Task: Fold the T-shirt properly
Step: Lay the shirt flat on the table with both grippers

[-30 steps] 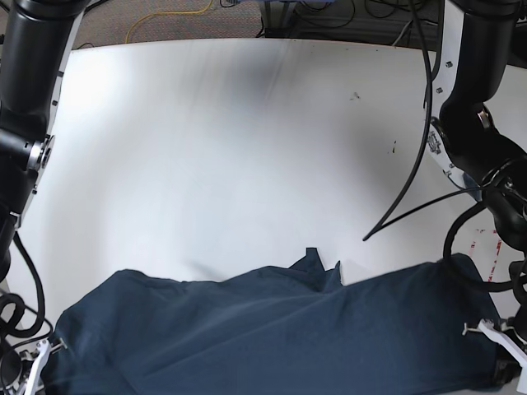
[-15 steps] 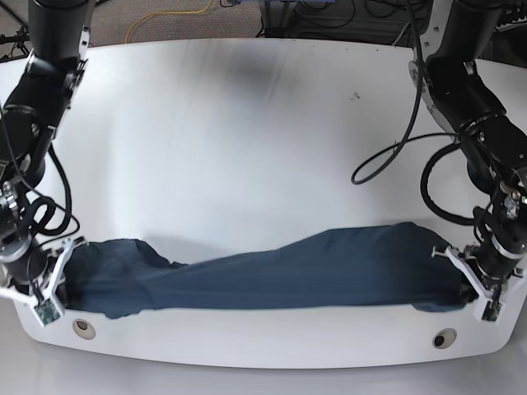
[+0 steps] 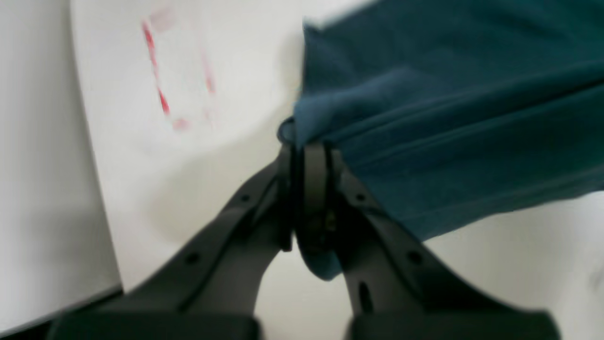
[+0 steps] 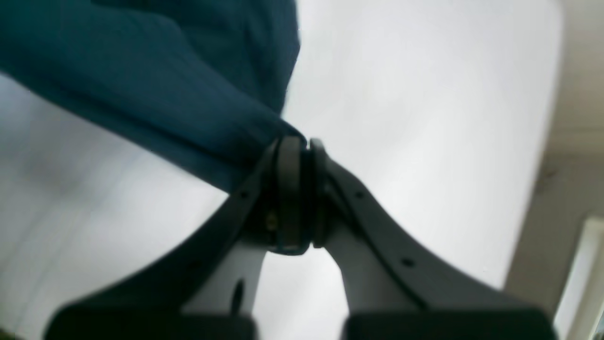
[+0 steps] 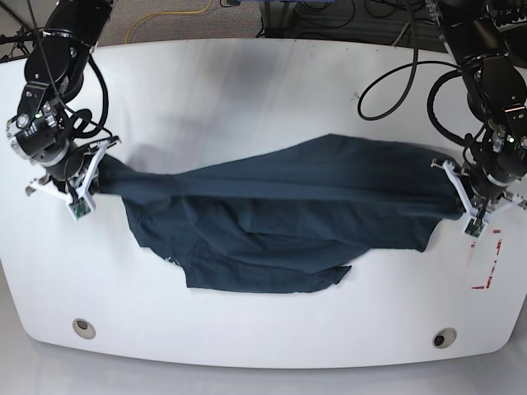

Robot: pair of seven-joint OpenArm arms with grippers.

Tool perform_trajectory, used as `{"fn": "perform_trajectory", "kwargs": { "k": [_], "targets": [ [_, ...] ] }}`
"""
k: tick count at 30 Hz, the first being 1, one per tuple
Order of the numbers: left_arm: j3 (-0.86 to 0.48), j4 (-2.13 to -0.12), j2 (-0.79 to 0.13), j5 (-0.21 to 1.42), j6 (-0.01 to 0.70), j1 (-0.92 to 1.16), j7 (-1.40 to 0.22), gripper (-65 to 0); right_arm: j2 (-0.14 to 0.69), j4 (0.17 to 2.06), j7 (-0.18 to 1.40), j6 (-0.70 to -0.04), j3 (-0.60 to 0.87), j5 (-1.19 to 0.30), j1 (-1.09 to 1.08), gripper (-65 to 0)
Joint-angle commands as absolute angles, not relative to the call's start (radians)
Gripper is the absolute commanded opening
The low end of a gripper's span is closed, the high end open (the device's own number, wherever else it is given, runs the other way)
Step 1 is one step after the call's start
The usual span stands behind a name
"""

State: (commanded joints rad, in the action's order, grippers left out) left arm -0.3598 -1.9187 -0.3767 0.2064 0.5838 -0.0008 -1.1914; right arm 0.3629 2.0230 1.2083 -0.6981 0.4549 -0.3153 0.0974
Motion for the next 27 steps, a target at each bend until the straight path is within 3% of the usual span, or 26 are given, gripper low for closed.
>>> {"fn": "perform_trajectory", "kwargs": {
  "k": [12,27],
  "targets": [
    [-0.363,-1.916,-0.42,0.2,0.584,0.222,-1.191,-65.0,0.288,2.023,1.208,-0.698,0.455,-0.308,0.255,-65.0],
    [-0.363,-1.914,-0.42,0.2,0.584,0.295,-1.191,-65.0,0.226,2.015,1.207,-0.698,0.45,-0.308,0.3,-62.9]
  ]
}}
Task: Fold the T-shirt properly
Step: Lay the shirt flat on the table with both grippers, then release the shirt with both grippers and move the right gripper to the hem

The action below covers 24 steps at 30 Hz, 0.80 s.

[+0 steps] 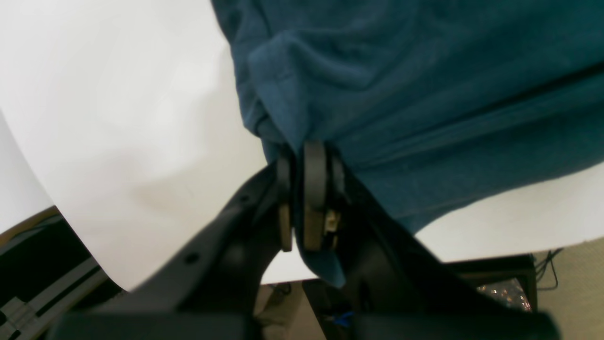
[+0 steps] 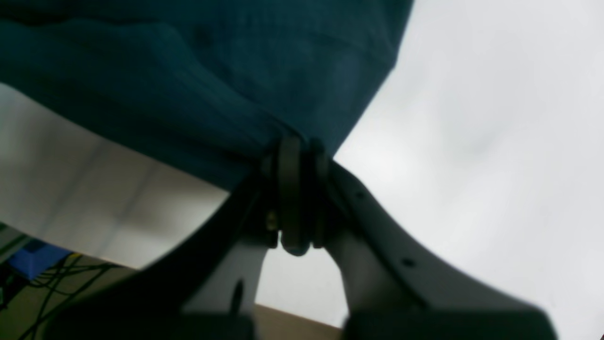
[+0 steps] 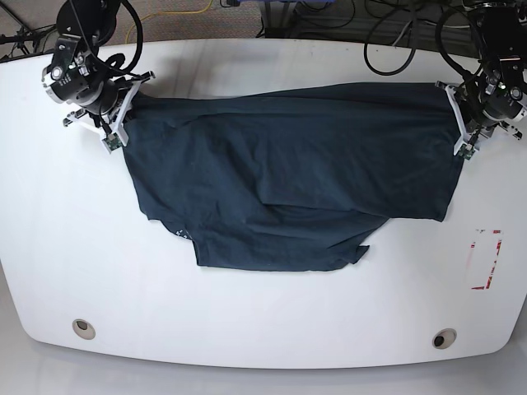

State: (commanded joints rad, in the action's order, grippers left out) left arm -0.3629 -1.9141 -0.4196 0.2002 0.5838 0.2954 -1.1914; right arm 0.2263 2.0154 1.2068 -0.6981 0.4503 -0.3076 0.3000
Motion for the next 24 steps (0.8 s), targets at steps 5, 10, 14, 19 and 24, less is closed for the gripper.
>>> {"fn": "perform_trajectory", "kwargs": {
  "k": [5,10,14,19,24],
  "targets": [
    [-0.363,-1.914,-0.42,0.2,0.584,0.303,-1.191,-57.9,0.225,2.002,1.207,-0.698,0.45,-0.308,0.308,-43.3],
    [-0.363,-1.914,-0.42,0.2,0.584,0.308,-1.191,-33.6,0.225,2.005,1.207,-0.698,0.45,-0.308,0.312,-19.2],
    [-0.364,-1.917,-0.417,0.208,0.584,0.302,-1.191,-17.6,0.225,2.009,1.207,-0.698,0.455,-0.317,0.305,-10.3],
    [-0.421,-1.92,-0.4,0.243,0.584,0.255,-1.19,-15.6,0.225,2.012,1.207,-0.698,0.455,-0.318,0.263,-10.5],
    [-0.518,-1.914,-0.394,0.357,0.584,0.188,-1.191,-15.4,0.225,2.005,1.207,-0.698,0.452,-0.309,0.206,-10.5]
  ]
}}
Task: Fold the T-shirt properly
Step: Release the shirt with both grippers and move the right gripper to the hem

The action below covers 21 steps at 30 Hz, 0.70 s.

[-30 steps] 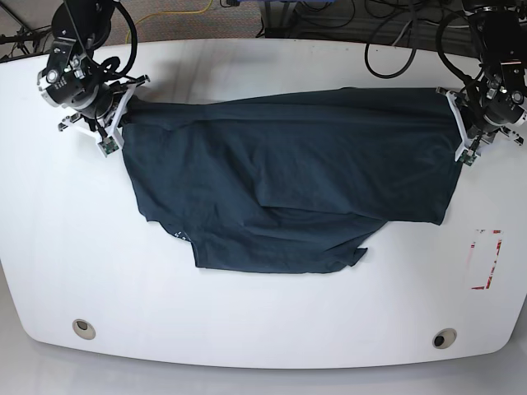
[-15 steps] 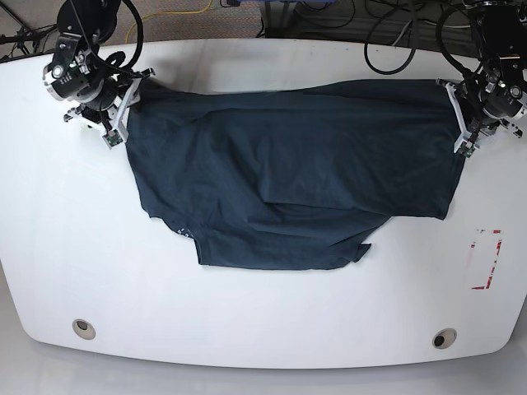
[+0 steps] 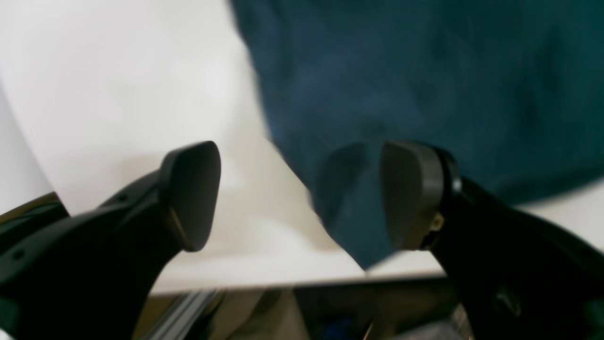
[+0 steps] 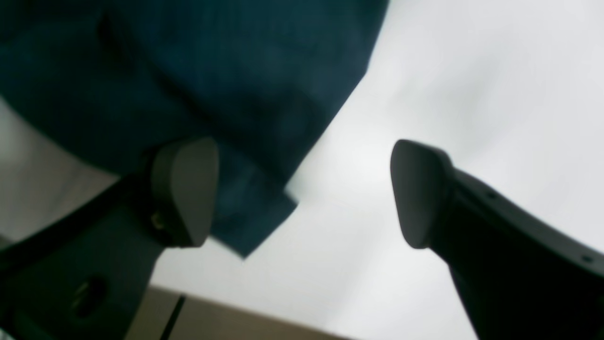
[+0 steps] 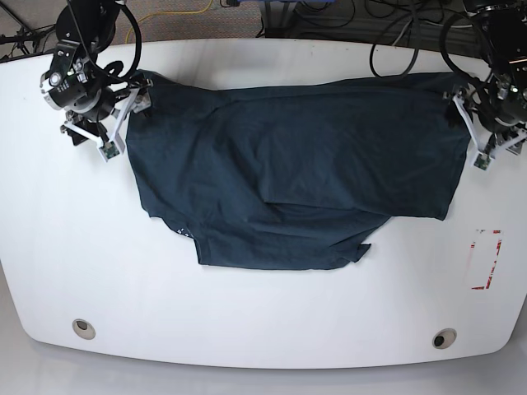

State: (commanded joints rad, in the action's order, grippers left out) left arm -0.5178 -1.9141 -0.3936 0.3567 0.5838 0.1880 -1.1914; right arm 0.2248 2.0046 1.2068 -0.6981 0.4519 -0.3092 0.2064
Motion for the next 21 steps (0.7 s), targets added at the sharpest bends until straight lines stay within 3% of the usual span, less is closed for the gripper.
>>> {"fn": "perform_trajectory", "kwargs": {
  "k": [11,21],
  "targets": [
    [-0.576,-1.877,-0.39,0.443,0.584,0.039,-1.191,-15.3,0.226,1.914,1.208,-0.698,0.447,-0.311,0.021,-10.5],
    [-0.624,-1.626,-0.392,0.441,0.581,-0.117,-1.185,-15.6,0.205,1.699,1.207,-0.698,0.335,-0.308,-0.208,-10.5]
  ]
}}
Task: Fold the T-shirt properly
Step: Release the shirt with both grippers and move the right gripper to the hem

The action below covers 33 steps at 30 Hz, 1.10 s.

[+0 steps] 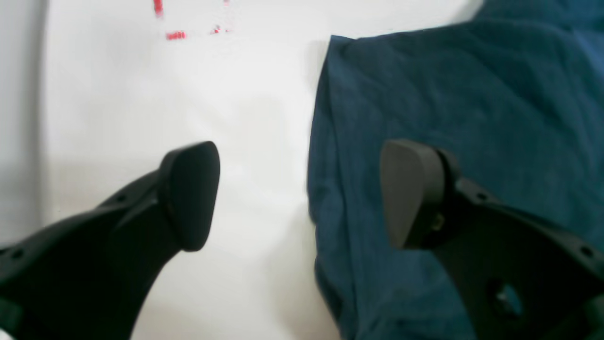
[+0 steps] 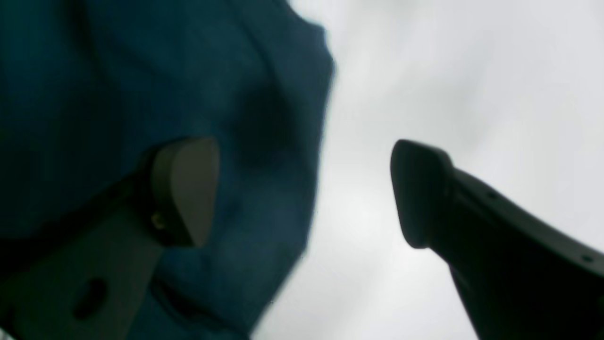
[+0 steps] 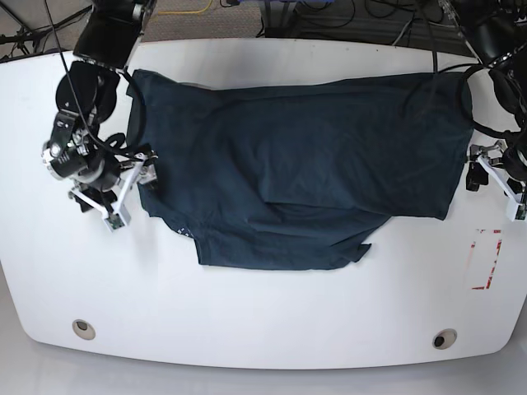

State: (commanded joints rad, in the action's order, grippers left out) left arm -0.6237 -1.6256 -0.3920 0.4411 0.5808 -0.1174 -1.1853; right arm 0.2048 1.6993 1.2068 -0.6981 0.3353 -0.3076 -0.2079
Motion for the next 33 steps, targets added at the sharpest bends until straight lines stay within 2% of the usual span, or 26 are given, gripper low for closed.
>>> {"fn": "perform_trajectory", "kwargs": {
  "k": [5,15,26,33],
  "targets": [
    [-0.636,-1.569,-0.395,0.441,0.581,-0.15,-1.185,-15.6,0.176,1.593,1.162,-0.698,0.28,-0.309,-0.312,-10.5],
    [-0.631,-1.57,-0.395,0.443,0.581,-0.148,-1.184,-15.7,0.174,1.28,1.0,-0.698,0.157,-0.308,-0.498,-10.6],
    [-0.63,-1.567,-0.394,0.444,0.582,-0.134,-1.184,-15.7,0.189,0.969,0.759,-0.698,0.036,-0.308,-0.654,-10.6],
    [-0.628,-1.572,-0.392,0.449,0.582,-0.113,-1.184,-15.7,0.193,0.8,0.607,-0.698,0.018,-0.306,-0.687,-10.6]
  ]
}}
